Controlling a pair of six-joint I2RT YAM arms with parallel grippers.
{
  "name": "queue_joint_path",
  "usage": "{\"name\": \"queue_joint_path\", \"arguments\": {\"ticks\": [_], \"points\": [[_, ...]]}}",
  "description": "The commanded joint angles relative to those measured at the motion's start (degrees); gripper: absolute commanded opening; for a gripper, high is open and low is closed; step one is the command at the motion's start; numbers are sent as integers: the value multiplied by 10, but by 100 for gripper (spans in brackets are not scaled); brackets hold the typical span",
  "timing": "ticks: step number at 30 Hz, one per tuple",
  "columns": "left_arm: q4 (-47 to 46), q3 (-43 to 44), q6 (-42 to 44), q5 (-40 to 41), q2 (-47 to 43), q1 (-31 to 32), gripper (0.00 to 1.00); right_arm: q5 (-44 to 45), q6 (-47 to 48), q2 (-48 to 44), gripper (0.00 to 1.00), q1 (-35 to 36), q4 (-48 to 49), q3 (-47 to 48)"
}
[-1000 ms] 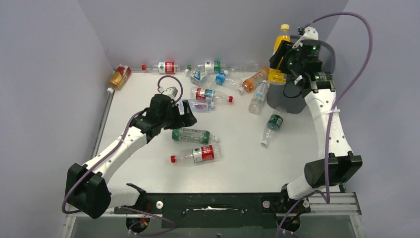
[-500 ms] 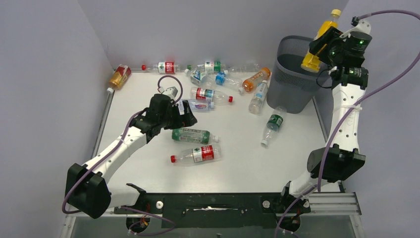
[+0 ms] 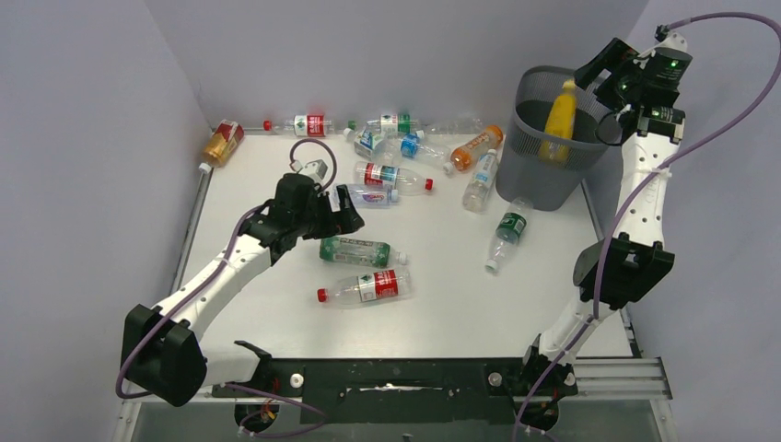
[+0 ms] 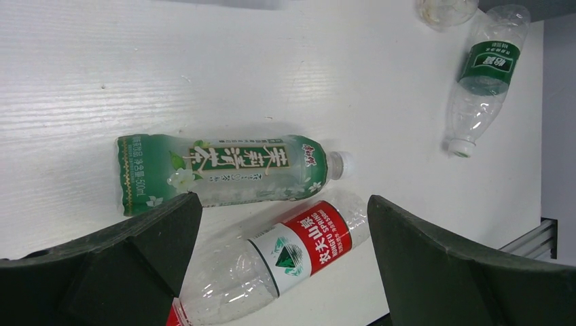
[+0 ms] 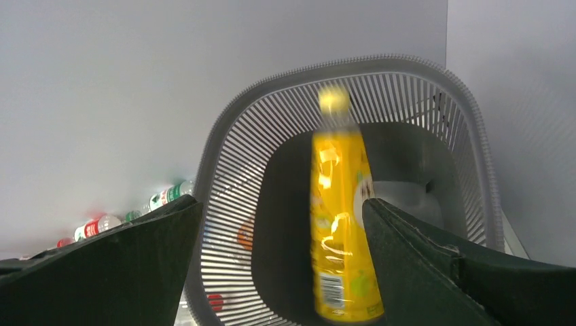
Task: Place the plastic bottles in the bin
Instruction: Place the plastic bottle in the trash bin, then pick up the plastic bottle at the center of the board.
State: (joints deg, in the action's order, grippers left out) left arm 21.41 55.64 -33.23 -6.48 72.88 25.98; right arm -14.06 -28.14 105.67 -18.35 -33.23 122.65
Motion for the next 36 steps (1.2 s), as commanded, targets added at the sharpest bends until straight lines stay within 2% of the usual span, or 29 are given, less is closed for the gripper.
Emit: {"name": "queue_joint_path", "arguments": {"ticks": [1, 6, 10, 16, 22, 26, 31, 36], "points": [[-21, 16, 9, -11, -23, -9, 96, -19, 0, -18, 93, -1, -8, 29], [-25, 21, 16, -30, -21, -16, 96, -19, 0, -69, 95, 15, -19, -14], [-26, 35, 23, -48, -10, -23, 96, 2, 15, -134, 98, 59, -31, -83], [-17, 51, 38, -69, -3, -26, 96, 27, 15, -256, 99, 129, -40, -237], [-12, 51, 30, -73, -29, -26, 96, 27, -16, -397, 98, 163, -45, -412], [27, 66, 8, -69, -34, -24, 96, 20, -48, -465, 98, 186, -47, -498], [91, 92, -14, -72, -28, -25, 96, 17, -90, -492, 98, 235, -45, -572], [110, 105, -27, -76, 3, -26, 96, 33, -79, -495, 98, 267, -50, -602]]}}
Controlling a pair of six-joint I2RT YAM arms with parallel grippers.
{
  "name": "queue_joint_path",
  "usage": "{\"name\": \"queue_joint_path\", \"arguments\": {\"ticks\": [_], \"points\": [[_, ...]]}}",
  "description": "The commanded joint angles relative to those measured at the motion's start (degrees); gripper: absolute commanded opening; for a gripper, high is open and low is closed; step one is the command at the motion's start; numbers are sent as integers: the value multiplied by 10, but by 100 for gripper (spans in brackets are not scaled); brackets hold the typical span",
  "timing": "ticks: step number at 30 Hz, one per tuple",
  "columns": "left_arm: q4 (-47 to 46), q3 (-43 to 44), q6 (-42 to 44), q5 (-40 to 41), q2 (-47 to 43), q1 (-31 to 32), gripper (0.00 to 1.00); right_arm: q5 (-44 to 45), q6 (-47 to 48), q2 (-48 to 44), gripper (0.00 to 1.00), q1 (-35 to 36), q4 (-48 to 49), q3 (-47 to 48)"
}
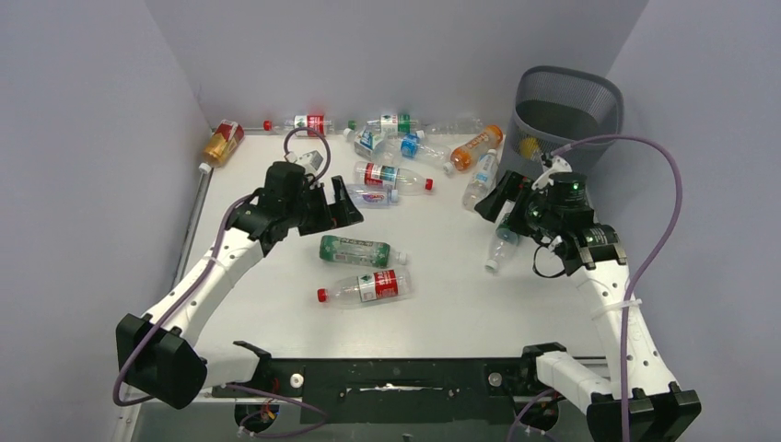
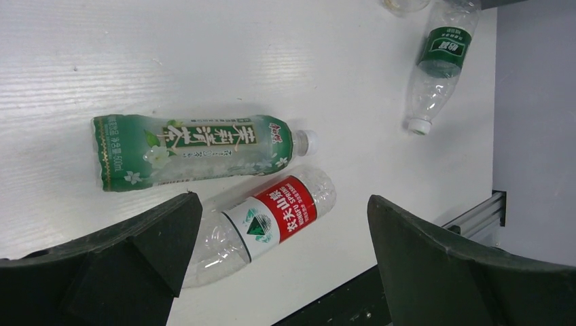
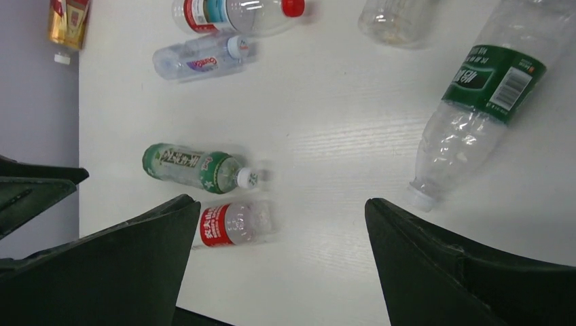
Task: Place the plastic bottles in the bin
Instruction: Pick up the plastic bottle at the center of the board.
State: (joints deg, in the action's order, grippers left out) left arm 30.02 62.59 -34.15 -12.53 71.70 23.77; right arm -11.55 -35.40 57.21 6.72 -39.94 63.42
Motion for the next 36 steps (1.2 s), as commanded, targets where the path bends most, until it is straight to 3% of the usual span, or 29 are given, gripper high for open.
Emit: {"name": "queue_joint_path", "arguments": {"ticks": [1, 12, 20, 23, 31, 36], "points": [[24, 38, -20, -18, 23, -4, 96, 6, -1, -11, 98, 18, 16, -16], [0, 11, -12, -24, 20, -2, 96, -4, 0, -71, 98, 28, 85, -123], [-53, -28, -25, -36, -3, 14, 96, -1, 22, -82, 98, 31, 29, -121], [-57, -29, -28, -38, -4, 39, 96, -3, 30, -89, 98, 31, 2, -116], [41, 41, -32, 62, 26, 131, 96, -15, 16, -129, 98, 33, -44, -129], [51, 46, -48, 62, 28, 161, 96, -26, -2, -161, 98, 33, -49, -158]]}}
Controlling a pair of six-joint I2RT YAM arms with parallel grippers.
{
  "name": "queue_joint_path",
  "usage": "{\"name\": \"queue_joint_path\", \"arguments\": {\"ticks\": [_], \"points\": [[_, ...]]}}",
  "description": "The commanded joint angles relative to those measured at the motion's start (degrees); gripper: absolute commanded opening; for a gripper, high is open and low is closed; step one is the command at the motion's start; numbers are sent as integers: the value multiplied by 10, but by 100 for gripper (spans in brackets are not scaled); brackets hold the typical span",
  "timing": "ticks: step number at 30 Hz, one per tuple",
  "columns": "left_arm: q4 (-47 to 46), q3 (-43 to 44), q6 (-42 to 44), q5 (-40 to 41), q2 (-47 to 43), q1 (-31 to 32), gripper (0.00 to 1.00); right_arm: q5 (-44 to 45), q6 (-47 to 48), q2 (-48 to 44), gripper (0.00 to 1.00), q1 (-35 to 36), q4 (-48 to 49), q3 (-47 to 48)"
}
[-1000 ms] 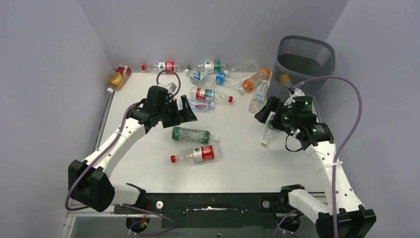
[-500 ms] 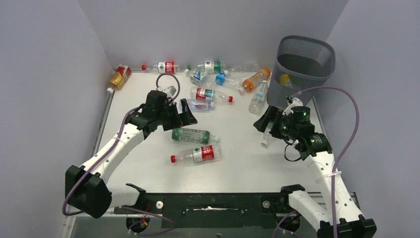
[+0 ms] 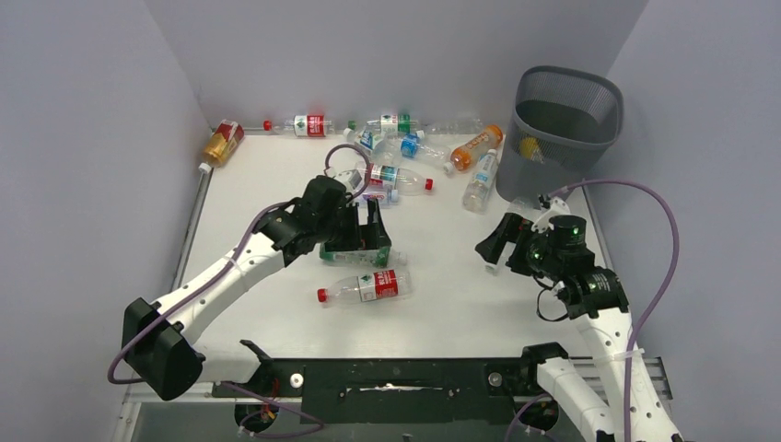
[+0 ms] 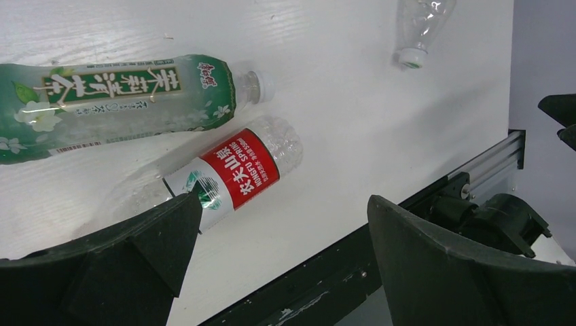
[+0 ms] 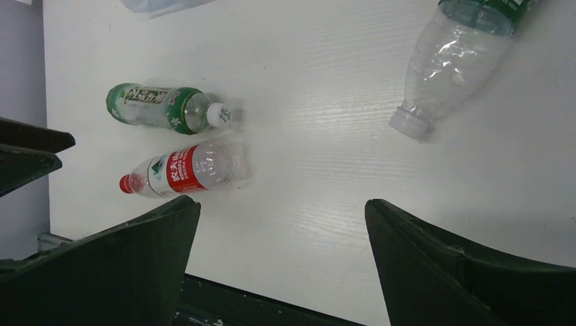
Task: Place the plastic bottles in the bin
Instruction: Pick up the plastic bottle at the center of the board.
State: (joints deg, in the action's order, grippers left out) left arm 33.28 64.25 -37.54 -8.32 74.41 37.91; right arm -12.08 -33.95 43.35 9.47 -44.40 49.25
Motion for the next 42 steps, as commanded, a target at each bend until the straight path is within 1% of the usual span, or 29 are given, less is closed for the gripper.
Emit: {"name": "queue_joint_path", "arguments": {"ticks": [1, 11, 18, 24, 34, 38, 42], "points": [[20, 32, -12, 18, -1, 25, 96, -25, -20, -26, 98, 5, -6, -21], [26, 35, 35, 6, -35, 37, 96, -30, -26, -31, 98, 6, -30, -28], [-22, -50, 12, 4, -90, 37, 96, -15, -32, 4, 98, 7, -26, -17], [-34, -80, 0, -8, -116, 37, 96, 3, -65, 11, 98, 7, -11, -20], [24, -72, 18, 5, -148, 33, 96, 43, -108, 25, 98, 11, -31, -15], [53, -64, 38, 1, -148, 15, 96, 43, -121, 43, 98, 18, -24, -13], [67, -65, 58, -16, -152, -19, 96, 49, -121, 70, 98, 27, -15, -8]]}}
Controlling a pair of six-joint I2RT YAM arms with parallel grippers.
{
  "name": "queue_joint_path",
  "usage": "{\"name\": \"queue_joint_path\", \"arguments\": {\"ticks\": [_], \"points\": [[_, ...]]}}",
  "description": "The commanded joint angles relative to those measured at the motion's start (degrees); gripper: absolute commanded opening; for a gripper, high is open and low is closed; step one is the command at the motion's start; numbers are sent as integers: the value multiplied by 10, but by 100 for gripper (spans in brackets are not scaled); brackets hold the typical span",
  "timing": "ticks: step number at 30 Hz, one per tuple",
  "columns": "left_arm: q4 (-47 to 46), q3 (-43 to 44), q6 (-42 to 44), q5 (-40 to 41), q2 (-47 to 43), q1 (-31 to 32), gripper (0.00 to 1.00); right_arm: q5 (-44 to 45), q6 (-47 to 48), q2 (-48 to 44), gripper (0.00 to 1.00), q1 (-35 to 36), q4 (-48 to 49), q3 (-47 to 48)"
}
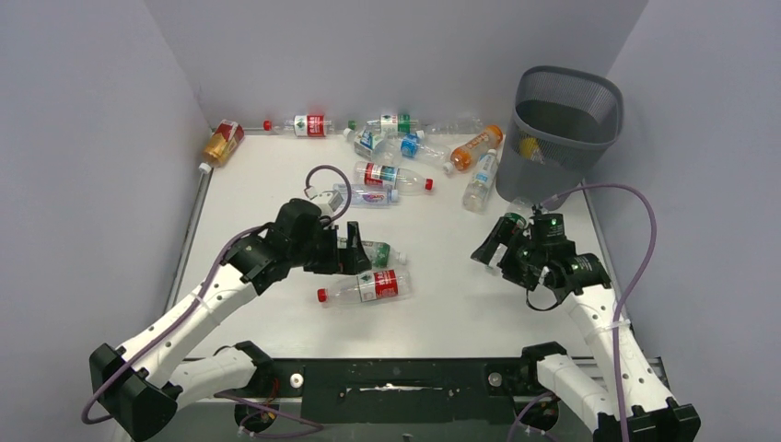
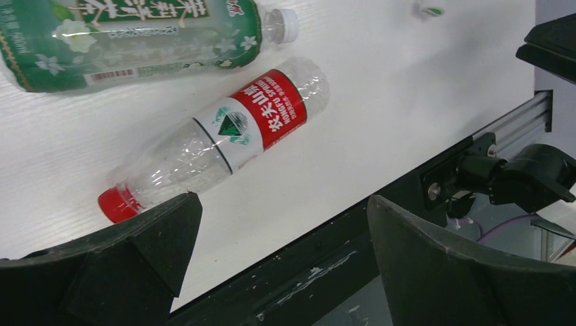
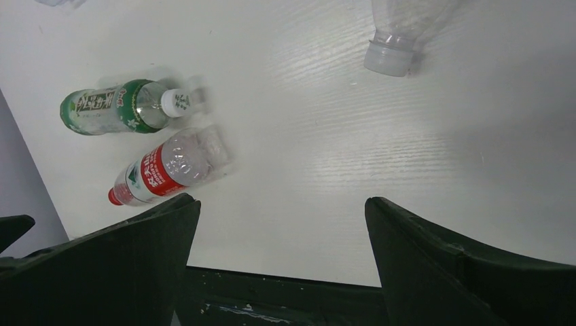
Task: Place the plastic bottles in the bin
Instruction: Pick up the plastic bottle at the center of the board.
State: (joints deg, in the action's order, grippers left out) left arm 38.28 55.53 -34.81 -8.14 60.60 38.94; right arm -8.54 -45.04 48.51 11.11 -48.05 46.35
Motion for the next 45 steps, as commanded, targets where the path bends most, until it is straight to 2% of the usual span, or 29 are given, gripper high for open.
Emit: {"name": "queue_joint_path", "arguments": {"ticks": [1, 5, 11, 21, 26, 32, 37, 45], "points": [[19, 21, 36, -32, -14, -47, 96, 21, -11, 26, 98, 13, 21, 24], [19, 13, 50, -73, -14, -92, 96, 47, -18, 53, 98, 26, 23, 32], [36, 22, 72, -72, -5, -105, 96, 132, -40, 111, 98, 47, 12, 65], [53, 40, 80, -75, 25, -120, 96, 295, -48, 296, 98, 40, -13, 169], [70, 66, 82, -63, 46, -121, 96, 260, -9, 343, 98, -20, 46, 175], [86, 76, 79, -42, 52, -122, 96, 207, 40, 348, 98, -85, 119, 134], [63, 54, 52, -31, 39, -122, 96, 160, 84, 372, 98, -92, 181, 117], [14, 13, -3, -19, 14, -121, 96, 150, 121, 405, 98, -100, 203, 119]]}}
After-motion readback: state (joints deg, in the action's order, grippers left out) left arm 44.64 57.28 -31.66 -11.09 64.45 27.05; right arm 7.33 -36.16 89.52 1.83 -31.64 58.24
